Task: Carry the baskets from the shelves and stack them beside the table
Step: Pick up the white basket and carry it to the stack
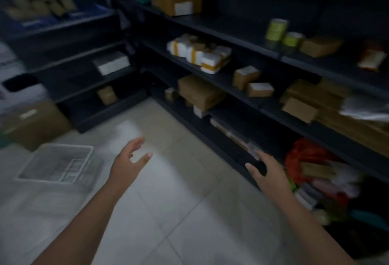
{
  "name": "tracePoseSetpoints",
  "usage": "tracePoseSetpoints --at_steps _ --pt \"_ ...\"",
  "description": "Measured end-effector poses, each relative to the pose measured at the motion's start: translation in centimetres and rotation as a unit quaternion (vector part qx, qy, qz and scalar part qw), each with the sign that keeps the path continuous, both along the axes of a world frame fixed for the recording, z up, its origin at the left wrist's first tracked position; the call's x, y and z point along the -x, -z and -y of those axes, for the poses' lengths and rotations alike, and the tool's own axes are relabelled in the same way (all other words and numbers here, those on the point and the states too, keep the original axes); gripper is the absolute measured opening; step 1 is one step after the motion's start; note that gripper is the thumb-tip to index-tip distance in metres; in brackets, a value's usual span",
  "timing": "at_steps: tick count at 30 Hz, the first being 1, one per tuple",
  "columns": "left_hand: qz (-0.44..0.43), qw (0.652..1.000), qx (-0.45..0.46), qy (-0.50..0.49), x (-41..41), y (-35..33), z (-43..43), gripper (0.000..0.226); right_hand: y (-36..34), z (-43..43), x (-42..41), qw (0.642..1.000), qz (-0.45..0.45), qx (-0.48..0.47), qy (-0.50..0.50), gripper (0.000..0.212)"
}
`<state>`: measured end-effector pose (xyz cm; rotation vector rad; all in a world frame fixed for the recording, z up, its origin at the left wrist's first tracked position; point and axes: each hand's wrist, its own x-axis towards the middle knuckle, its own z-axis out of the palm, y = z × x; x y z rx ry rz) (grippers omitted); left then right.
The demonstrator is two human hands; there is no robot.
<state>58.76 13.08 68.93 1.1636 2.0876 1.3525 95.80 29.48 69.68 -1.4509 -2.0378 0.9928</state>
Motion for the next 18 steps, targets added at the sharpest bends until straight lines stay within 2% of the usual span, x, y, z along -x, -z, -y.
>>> tracePoseSetpoints --at_steps 3,8,18 --pt "0.011 0.997 0.008 -0.075 5.6 0.2 3.5 0.048 0.4 -1.2 7.7 0.998 0.005 0.02 -0.063 0.059" --pt "0.035 0.982 0.028 -0.185 13.4 1.8 6.9 0.044 0.9 -4.8 20.0 0.989 0.009 0.021 -0.146 0.057" --pt "0.014 0.939 0.055 -0.34 30.2 1.8 9.5 0.043 4.2 -9.5 48.4 0.951 -0.019 0.076 -0.3 0.051"
